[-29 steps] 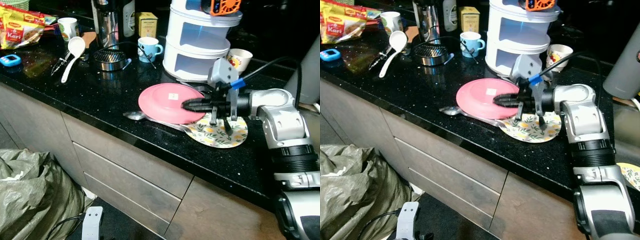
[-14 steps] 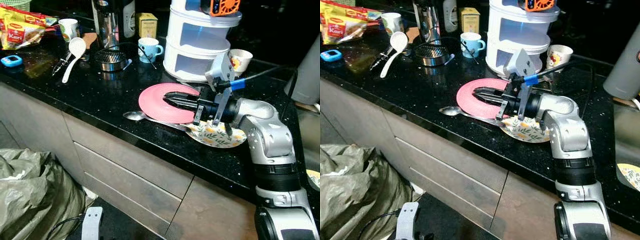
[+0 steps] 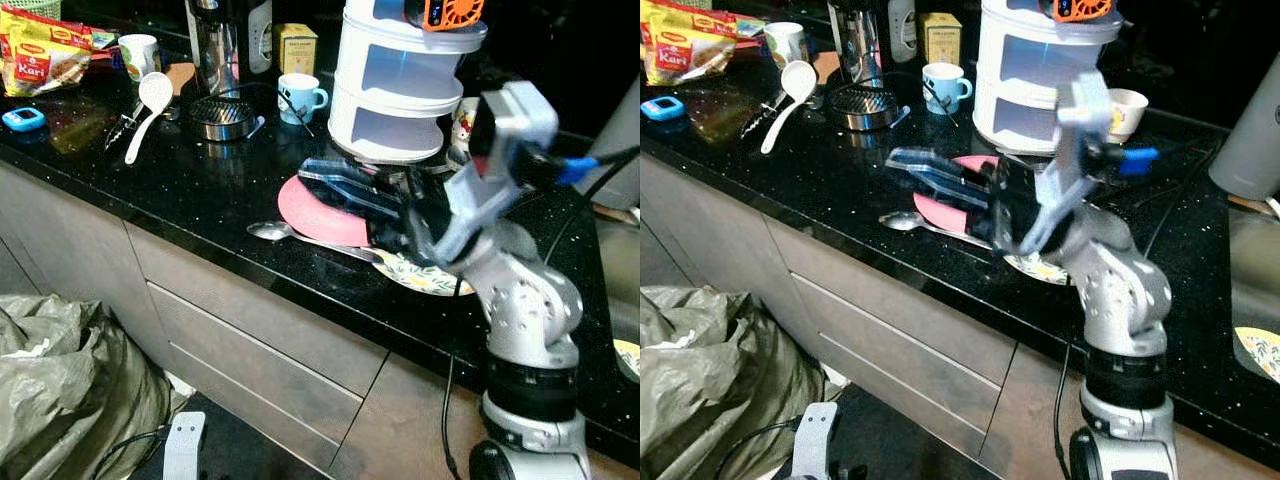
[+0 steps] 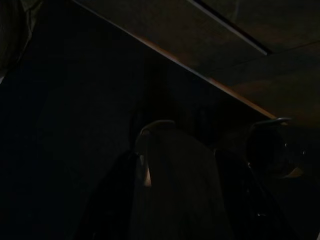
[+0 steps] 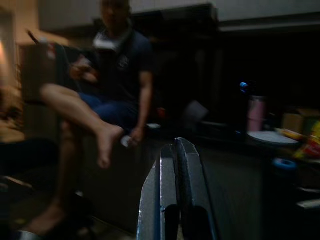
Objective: Kitchen organization
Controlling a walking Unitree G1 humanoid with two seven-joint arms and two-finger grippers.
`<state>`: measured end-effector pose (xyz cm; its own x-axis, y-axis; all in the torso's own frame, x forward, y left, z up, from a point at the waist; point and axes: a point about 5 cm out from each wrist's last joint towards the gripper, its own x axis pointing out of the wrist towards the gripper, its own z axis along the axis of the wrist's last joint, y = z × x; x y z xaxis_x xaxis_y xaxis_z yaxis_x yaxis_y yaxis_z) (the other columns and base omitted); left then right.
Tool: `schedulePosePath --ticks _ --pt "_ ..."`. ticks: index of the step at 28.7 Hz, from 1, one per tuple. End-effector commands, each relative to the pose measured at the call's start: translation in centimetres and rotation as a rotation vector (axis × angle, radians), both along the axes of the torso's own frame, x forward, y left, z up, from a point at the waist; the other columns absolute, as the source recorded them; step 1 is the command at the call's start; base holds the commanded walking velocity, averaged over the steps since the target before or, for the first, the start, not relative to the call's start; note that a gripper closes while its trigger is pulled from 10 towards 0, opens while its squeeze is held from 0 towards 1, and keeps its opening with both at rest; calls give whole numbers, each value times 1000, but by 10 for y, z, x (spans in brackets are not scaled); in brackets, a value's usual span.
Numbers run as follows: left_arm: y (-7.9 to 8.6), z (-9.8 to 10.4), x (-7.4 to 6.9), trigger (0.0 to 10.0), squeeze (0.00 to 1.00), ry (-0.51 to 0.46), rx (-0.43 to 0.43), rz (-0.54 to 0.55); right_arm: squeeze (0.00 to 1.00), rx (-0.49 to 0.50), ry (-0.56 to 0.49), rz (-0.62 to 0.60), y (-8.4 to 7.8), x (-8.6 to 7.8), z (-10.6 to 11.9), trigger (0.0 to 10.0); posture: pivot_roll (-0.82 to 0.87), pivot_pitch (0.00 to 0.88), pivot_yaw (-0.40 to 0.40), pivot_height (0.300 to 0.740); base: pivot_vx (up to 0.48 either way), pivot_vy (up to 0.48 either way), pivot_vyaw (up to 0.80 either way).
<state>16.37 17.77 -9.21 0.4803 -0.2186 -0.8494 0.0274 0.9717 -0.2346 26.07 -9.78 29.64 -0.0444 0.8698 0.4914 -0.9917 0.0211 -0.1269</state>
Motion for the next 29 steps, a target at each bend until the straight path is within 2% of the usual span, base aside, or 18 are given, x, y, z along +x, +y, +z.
schedulePosePath --ticks 1,4,6,7,8,10,11,19,29 --pt "0 -1 -3 10000 0 10 3 -1 0 25 1 48 0 -8 1 0 -3 41 -39 740 0 0 0" --pt "0 -1 -3 10000 0 10 3 -2 0 62 31 64 3 -9 -1 0 -3 42 -38 740 0 0 0" --pt "0 -1 -3 10000 0 10 4 -3 0 128 77 70 5 -11 1 0 -3 43 -38 740 0 0 0" --pt "0 -1 -3 10000 0 10 4 -3 0 128 77 70 5 -11 1 0 -3 43 -38 740 0 0 0" --pt "1 -1 -3 10000 0 10 4 -4 0 185 122 53 6 -10 3 0 -2 43 -36 740 0 0 0" --pt "1 -1 -3 10000 0 9 4 -4 0 206 141 43 7 -10 3 0 -2 43 -36 740 0 0 0" --pt "1 -1 -3 10000 0 10 5 -5 0 239 171 35 8 -8 4 10000 -4 44 -36 740 0 0 0" --pt "1 -1 -3 10000 0 11 7 -10 0 323 273 12 15 -5 5 10000 -4 42 -38 740 0 0 0" --pt "0 -2 -4 10000 0 20 14 -12 0 328 322 73 24 -12 2 10000 -2 28 -40 740 0 0 0"
